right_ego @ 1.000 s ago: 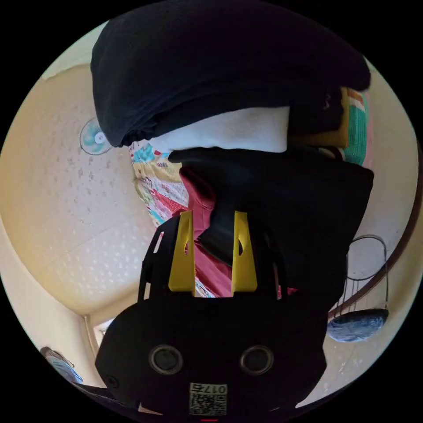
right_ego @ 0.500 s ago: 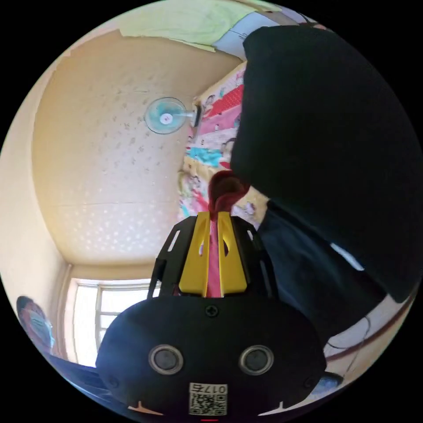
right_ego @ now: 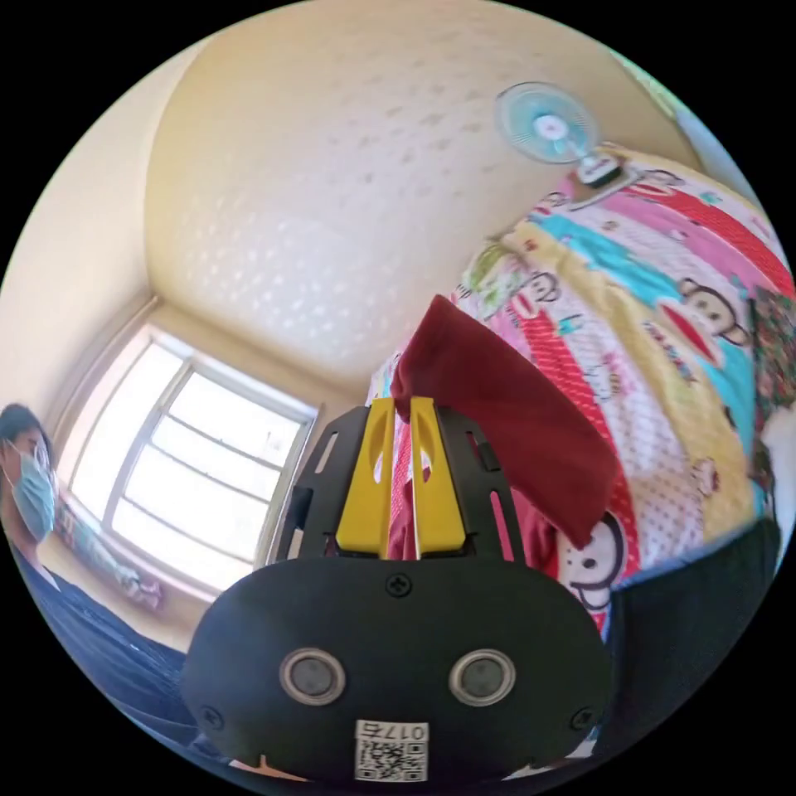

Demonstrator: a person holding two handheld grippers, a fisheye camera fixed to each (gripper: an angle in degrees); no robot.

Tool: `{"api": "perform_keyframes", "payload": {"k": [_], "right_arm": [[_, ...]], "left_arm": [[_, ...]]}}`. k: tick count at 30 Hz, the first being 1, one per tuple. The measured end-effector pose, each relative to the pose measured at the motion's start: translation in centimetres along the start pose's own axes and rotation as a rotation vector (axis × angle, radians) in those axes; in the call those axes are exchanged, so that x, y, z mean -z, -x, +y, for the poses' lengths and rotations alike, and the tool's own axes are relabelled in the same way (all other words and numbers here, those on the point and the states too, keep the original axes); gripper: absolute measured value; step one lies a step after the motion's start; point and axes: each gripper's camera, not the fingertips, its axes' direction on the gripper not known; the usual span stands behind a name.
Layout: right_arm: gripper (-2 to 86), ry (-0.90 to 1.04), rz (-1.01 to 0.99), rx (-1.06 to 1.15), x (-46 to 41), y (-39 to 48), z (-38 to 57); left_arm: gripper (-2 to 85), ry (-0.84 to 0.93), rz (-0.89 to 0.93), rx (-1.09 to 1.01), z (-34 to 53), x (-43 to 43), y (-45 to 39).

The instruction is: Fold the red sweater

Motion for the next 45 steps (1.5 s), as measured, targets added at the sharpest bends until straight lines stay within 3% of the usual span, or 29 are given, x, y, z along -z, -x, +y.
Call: {"api": "perform_keyframes", "payload": {"k": [3, 7, 10, 13, 15, 16, 19, 23, 24, 28, 31, 33, 35, 40, 41, 43, 45], "right_arm": [[2.6, 0.226, -0.056, -0.058, -13.9, 0.6, 2.6], [2.4, 0.616, 0.09, -0.227, -29.4, -2.6, 11.0], [2.2, 0.708, 0.004, -0.328, -32.7, -3.8, 16.7], [2.0, 0.833, 0.104, -0.289, -32.9, -3.7, 20.4], [1.9, 0.895, 0.164, -0.265, -32.0, -4.1, 21.7], [1.8, 0.919, 0.201, -0.268, -31.1, -4.8, 22.1], [1.5, 0.904, 0.296, -0.352, -27.7, -7.8, 21.9], [1.0, 0.74, 0.353, -0.505, -23.5, -11.5, 20.1], [0.9, 0.687, 0.36, -0.54, -22.6, -12.5, 19.5], [1.0, 0.603, 0.351, -0.58, -22.9, -14.3, 18.0], [1.3, 0.616, 0.332, -0.578, -24.9, -14.8, 17.7], [1.3, 0.641, 0.379, -0.558, -26.0, -14.7, 17.6], [1.2, 0.687, 0.463, -0.516, -27.1, -14.3, 17.7], [0.8, 0.881, 0.638, -0.222, -30.3, -12.3, 18.9], [0.8, 0.896, 0.652, -0.176, -30.6, -12.0, 19.1], [0.7, 0.923, 0.695, -0.023, -31.4, -11.1, 19.6], [0.7, 0.93, 0.7, 0.027, -31.7, -11.1, 19.7]], "left_arm": [[11.9, -0.077, 0.131, -0.002, -2.2, 1.7, -0.5], [15.6, -0.232, 0.309, 0.039, -6.1, 3.7, -0.9], [16.7, -0.33, 0.405, 0.135, -9.1, 4.3, -0.1], [16.3, -0.403, 0.463, 0.249, -11.6, 4.1, 1.0], [13.5, -0.449, 0.499, 0.307, -12.6, 4.0, 1.6], [7.3, -0.473, 0.519, 0.282, -13.2, 4.1, 1.2], [0.1, -0.372, 0.522, -0.089, -15.4, 4.9, -5.0], [-0.6, -0.193, 0.287, -0.541, -14.6, 5.6, -18.3], [-0.6, -0.178, 0.246, -0.564, -14.4, 5.5, -19.6], [3.3, -0.13, 0.063, -0.425, -13.7, 3.2, -21.0], [14.7, -0.063, 0.039, -0.1, -13.6, 0.3, -14.1], [17.2, -0.03, 0.076, 0.036, -13.0, -1.2, -9.6], [18.0, -0.109, 0.097, 0.156, -11.6, -1.8, -5.2], [16.8, -0.336, 0.016, 0.247, -11.1, -1.5, -2.0], [13.3, -0.393, 0.033, 0.247, -11.2, -1.6, -2.0], [6.9, -0.47, 0.105, 0.153, -11.2, -2.4, -3.4], [4.3, -0.427, 0.11, -0.032, -11.4, -4.2, -6.7]]}}
